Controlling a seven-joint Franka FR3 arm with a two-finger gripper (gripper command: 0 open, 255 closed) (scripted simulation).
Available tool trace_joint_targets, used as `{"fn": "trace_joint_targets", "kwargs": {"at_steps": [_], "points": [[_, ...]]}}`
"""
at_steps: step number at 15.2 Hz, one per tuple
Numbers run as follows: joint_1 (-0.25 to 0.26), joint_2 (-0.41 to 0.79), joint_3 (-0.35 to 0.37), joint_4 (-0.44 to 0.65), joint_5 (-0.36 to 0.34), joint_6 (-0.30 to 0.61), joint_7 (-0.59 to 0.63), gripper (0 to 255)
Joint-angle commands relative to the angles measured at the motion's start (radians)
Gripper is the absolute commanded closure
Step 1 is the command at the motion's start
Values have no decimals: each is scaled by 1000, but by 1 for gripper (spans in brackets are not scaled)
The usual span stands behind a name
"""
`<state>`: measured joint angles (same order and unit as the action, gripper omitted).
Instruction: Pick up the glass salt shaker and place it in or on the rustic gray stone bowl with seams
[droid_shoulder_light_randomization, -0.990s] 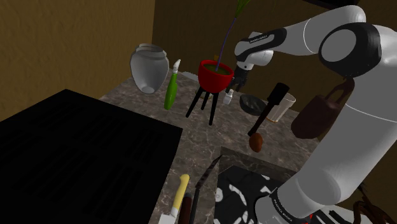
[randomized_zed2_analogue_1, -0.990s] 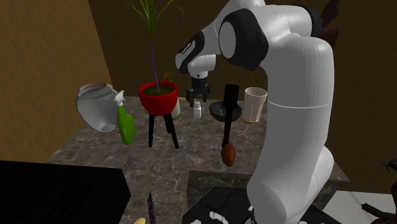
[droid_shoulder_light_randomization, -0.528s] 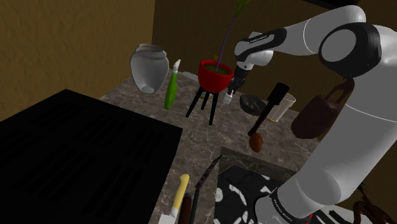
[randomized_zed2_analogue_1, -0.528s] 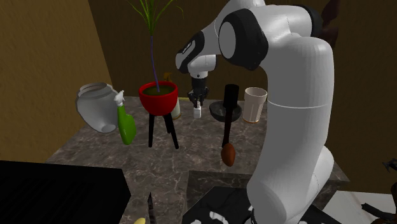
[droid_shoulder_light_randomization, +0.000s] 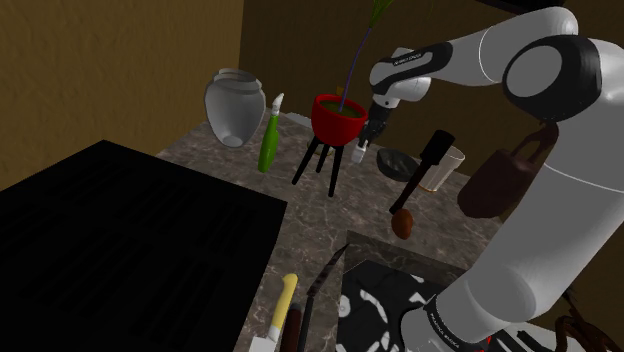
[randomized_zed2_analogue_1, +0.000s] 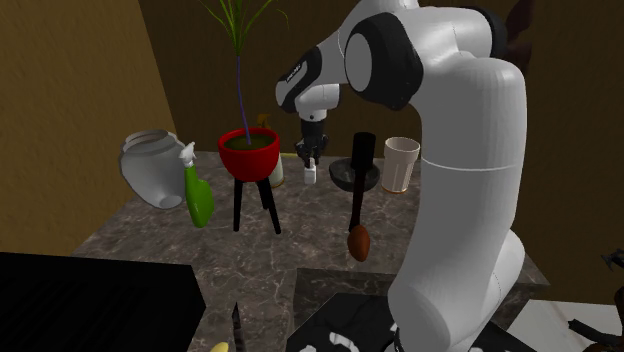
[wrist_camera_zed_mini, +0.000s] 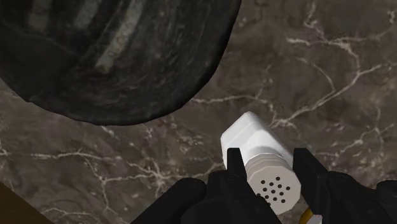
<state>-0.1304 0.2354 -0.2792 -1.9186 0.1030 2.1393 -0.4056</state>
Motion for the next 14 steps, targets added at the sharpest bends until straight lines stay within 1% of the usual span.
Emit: {"fn": "trace_joint_targets", "kwargs": {"at_steps": [1, 14], "points": [[1, -11, -1, 9, -4, -19, 3, 255], [5, -69, -7, 113, -28, -179, 22, 255]]}}
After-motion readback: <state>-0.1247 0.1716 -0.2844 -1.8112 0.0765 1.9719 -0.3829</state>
